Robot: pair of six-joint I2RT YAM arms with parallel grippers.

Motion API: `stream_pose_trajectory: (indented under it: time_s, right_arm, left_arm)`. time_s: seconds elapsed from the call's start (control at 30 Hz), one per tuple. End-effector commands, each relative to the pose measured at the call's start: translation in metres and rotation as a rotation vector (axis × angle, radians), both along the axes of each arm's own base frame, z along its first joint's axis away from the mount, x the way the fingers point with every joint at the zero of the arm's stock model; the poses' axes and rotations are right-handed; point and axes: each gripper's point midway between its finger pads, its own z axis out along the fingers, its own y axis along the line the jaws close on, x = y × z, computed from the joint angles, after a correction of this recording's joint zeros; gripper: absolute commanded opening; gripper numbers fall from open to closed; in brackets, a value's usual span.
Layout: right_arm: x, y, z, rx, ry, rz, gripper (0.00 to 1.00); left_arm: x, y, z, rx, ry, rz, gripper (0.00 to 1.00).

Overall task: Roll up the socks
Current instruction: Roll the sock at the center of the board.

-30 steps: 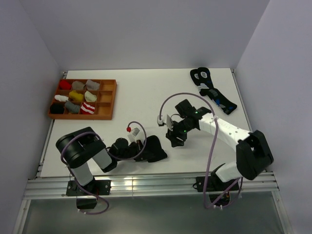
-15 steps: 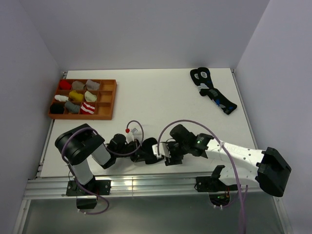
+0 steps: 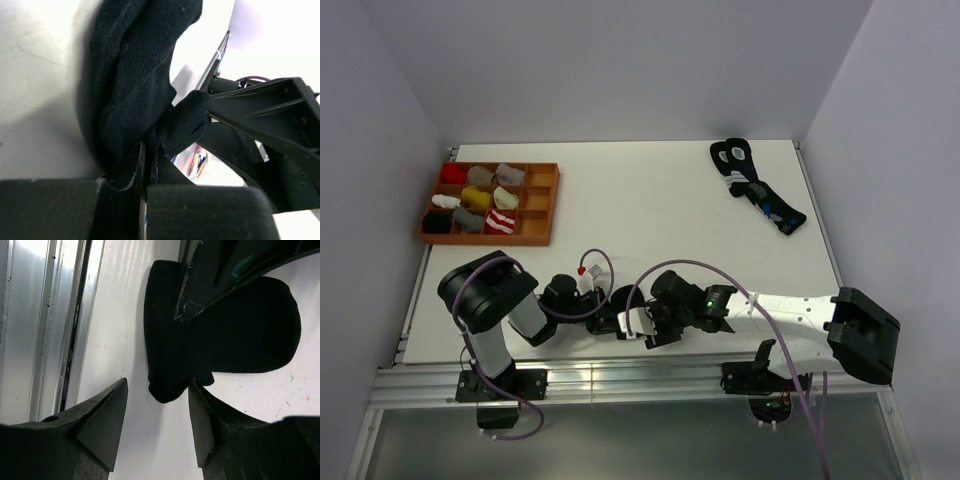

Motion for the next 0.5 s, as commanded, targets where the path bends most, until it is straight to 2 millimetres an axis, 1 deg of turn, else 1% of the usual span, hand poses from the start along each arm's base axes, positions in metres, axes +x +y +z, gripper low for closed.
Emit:
stream_pose_trajectory:
  time_s: [0.0, 0.27, 0.47]
  right_arm:
    - [0.005, 0.013, 0.006, 0.038, -0.044, -0.004, 0.59]
    - [0.0, 0.021, 0.001, 0.007, -0.039, 0.014, 0.58]
    - [0.002, 0.03, -0.003, -0.012, -0.055, 0.018, 0.57]
  left_arm:
    - [-0.027, 0.028, -0.046, 0.177, 0.135, -0.004, 0.01]
    - [-0.026, 0.025, -0.045, 0.162, 0.13, -0.017, 0.0]
    - [-0.027, 0.025, -0.046, 0.162, 0.128, -0.027, 0.0]
